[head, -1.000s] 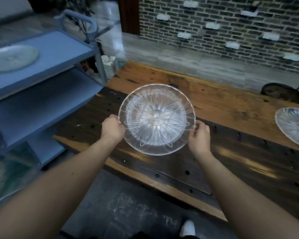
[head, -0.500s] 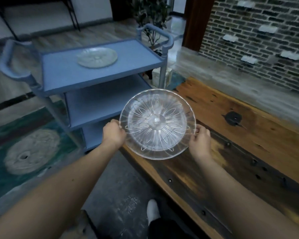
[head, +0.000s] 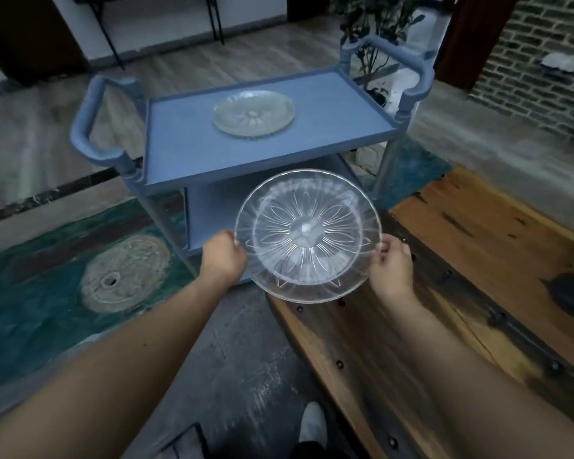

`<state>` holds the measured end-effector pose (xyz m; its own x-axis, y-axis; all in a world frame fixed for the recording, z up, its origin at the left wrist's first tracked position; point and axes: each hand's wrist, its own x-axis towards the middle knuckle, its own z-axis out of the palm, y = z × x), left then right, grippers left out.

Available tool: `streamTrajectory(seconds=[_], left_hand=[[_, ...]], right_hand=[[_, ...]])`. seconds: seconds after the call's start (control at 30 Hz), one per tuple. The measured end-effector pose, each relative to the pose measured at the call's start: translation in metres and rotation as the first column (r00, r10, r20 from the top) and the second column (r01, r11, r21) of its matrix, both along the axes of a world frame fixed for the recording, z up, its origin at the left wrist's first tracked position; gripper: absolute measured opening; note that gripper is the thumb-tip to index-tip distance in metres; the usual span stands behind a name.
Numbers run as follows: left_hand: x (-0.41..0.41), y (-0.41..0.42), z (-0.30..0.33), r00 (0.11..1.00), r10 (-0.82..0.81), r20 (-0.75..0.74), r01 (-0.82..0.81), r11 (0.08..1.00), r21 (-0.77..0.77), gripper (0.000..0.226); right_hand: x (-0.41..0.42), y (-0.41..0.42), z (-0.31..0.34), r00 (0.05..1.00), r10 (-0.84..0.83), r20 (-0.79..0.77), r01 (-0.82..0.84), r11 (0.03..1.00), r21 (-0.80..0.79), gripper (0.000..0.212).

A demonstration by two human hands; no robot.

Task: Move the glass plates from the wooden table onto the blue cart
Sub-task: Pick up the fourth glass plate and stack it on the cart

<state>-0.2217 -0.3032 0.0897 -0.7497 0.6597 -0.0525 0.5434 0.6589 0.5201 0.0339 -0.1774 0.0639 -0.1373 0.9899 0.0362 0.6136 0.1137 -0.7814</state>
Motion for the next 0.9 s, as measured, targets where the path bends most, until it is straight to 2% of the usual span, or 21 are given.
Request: streamTrajectory(seconds=[0.23, 0.5, 0.73, 0.9], left_hand=[[-0.058, 0.045, 0.021, 0.999, 0.030, -0.029, -0.030, 1.000, -0.001, 0.024], [-0.144, 0.097, 0.029, 0.998, 0.042, -0.056, -0.040, 0.998, 0.044, 0.023], [-0.246, 0.167, 0.020, 0.999, -0.017, -0.049, 0.022, 0.996, 0.089, 0.021], [-0.335, 0.235, 0.010, 0.996, -0.081, -0.024, 0.083, 0.994, 0.077, 0.028]], right_hand=[[-0.063, 0.054, 0.014, 0.999, 0.031, -0.043, -0.032, 0.999, -0.034, 0.032], [-0.147, 0.110, 0.025, 0.998, 0.057, -0.031, -0.057, 0.998, 0.002, 0.031], [-0.235, 0.170, 0.031, 0.999, 0.044, -0.002, -0.044, 0.996, 0.078, 0.032], [-0.319, 0.227, 0.026, 0.999, -0.028, 0.041, 0.027, 0.999, 0.025, 0.033]])
